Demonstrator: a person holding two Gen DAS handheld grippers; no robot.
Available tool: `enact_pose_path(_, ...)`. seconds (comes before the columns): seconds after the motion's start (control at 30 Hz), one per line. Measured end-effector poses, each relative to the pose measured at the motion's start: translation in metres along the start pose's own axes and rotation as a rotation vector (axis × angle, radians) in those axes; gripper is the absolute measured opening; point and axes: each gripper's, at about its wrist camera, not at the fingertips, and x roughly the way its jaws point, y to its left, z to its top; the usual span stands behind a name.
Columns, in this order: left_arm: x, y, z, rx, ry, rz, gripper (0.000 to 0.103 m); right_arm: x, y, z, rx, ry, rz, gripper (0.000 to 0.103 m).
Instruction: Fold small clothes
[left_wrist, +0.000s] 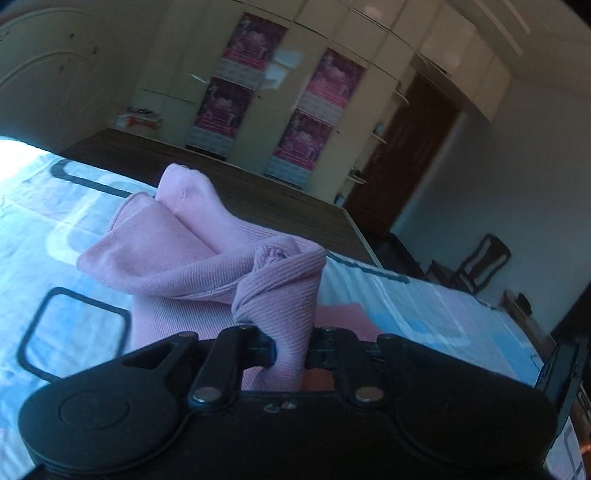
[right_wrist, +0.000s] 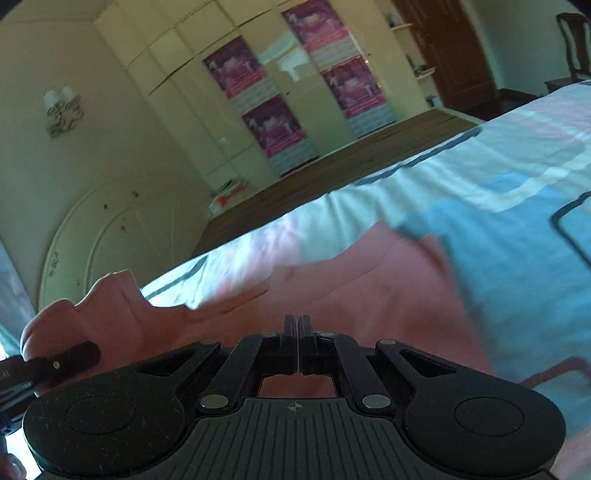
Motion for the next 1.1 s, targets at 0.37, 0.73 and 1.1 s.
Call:
enact_pose_path(0.37,0.067,-0.119,-0.066,0.197,0.271,-0.16,0.062,-0.061,-0.105,0.044,0.159,0.01,0.013,0.061)
enact_pose_path(0.73,0.062,0.009,-0.013,0.12,0.169,0.212,0.064,0.001,-0.06,0.013,-0.086,0.236,0.062,0.05)
enact_pose_path(1.1,0.055,0.077,-0.033,-0.083,0.204,0.112,0.075,0.03,-0.031,-0.007,-0.299,0.389,0.001,0.017)
